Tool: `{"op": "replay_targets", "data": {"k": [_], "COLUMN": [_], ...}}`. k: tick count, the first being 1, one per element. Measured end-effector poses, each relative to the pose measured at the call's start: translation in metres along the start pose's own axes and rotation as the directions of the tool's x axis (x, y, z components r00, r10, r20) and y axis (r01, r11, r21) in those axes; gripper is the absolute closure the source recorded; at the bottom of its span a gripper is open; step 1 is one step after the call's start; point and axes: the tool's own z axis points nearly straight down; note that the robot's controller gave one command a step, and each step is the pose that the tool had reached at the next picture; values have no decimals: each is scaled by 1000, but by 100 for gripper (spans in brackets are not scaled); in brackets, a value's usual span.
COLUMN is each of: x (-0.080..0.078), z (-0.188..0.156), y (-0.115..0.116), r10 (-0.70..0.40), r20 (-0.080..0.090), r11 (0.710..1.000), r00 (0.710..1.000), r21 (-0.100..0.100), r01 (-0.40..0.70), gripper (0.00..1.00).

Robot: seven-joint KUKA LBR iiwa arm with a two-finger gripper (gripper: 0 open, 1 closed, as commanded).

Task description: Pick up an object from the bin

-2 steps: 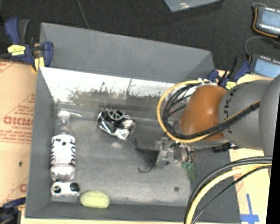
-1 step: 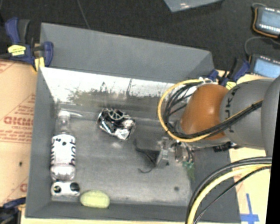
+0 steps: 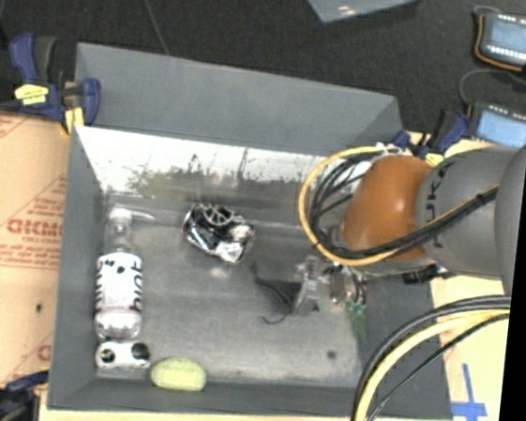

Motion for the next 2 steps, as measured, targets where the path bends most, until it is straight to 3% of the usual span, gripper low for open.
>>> {"op": "replay_targets", "data": {"k": [2], "x": [2], "z": [-23], "y": [0], "r10": [-1], "r20": [-8], "r11": [1000], "r00": [1000], "r21": [0], "r01": [0], "gripper": [100]}}
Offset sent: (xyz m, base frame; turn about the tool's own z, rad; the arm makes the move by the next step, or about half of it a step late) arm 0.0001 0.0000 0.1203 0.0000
